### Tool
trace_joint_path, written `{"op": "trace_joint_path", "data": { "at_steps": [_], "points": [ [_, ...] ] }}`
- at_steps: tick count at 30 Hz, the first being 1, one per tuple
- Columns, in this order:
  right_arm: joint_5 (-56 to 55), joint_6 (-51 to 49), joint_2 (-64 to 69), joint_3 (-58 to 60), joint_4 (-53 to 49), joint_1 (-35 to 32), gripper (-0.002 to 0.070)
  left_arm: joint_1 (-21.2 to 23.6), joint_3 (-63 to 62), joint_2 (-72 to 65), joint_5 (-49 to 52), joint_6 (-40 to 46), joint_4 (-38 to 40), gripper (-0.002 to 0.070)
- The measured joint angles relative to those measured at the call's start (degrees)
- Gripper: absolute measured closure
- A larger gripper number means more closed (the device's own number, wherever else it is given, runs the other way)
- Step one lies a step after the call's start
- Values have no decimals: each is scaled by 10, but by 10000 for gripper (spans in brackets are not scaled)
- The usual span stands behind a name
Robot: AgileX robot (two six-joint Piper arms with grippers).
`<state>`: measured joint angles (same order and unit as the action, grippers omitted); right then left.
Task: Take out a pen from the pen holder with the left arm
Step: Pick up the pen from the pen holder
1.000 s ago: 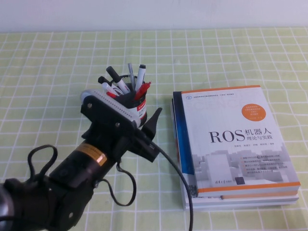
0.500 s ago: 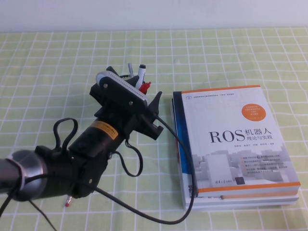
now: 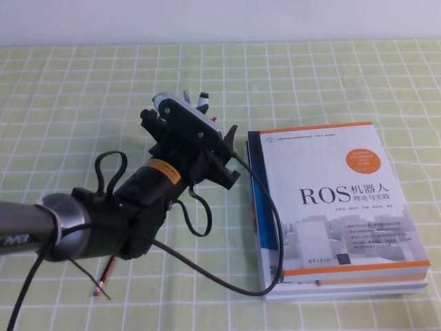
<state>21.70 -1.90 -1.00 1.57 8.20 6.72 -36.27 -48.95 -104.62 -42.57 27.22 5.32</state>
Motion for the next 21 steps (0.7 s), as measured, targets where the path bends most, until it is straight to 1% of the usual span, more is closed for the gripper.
{"op": "trace_joint_path", "data": {
  "at_steps": [11, 13, 15, 21],
  "points": [
    [0, 0, 0, 0, 0, 0, 688, 15, -23, -20, 7, 0, -2, 355],
    [0, 0, 0, 0, 0, 0, 688, 16, -23, -22, 12, 0, -1, 379],
    [0, 0, 0, 0, 0, 0, 688, 16, -23, -23, 17, 0, -1, 411],
    [0, 0, 0, 0, 0, 0, 689, 16, -23, -24, 15, 1, -2, 548]
  ]
}}
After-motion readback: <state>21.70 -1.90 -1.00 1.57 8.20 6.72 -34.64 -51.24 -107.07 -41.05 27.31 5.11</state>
